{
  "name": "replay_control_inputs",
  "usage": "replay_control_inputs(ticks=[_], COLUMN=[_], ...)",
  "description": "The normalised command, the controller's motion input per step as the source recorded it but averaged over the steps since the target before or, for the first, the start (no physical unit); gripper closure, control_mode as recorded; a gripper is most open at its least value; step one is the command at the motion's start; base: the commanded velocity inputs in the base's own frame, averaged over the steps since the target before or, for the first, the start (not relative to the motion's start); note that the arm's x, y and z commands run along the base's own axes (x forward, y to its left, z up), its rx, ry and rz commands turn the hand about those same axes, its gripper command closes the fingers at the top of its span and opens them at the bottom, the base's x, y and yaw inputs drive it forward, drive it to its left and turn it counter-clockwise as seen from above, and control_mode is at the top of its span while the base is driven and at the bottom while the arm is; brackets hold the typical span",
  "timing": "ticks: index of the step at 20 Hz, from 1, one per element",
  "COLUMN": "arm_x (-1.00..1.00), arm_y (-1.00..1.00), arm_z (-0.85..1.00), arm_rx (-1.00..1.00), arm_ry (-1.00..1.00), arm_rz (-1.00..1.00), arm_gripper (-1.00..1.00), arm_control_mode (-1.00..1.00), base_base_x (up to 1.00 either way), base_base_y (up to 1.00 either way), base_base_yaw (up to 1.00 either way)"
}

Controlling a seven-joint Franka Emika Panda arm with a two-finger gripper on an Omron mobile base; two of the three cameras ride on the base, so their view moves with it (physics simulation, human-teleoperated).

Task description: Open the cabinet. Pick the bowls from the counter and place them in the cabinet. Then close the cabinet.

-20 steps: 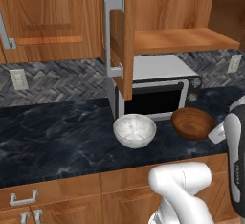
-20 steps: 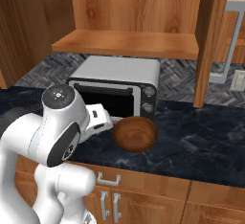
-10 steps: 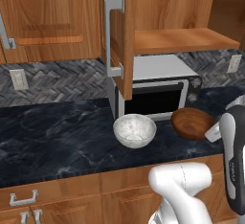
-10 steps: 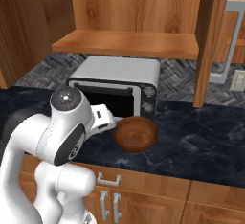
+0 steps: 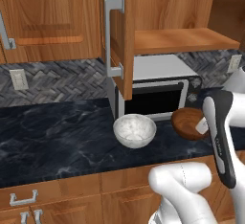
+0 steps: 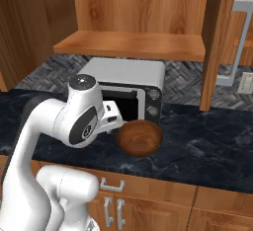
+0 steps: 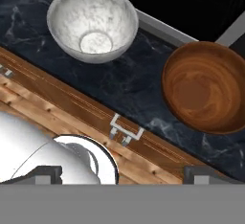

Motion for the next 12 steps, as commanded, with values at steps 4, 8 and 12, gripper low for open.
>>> replay_control_inputs(ticks=[4, 8, 12], arm_x=[0.16, 0.15, 0.2], arm_y=[0.0, 0.0, 0.0], arm_z=[-0.59, -0.51, -0.35], arm_rx=[-0.03, -0.01, 0.0], arm_ry=[0.0, 0.0, 0.0], arm_rz=[0.02, 0.01, 0.0], arm_gripper=[-1.0, -1.0, -1.0], arm_control_mode=[-1.0, -1.0, -1.0], base_base_x=[0.0, 0.0, 0.0], base_base_y=[0.0, 0.0, 0.0], base_base_yaw=[0.0, 0.0, 0.0])
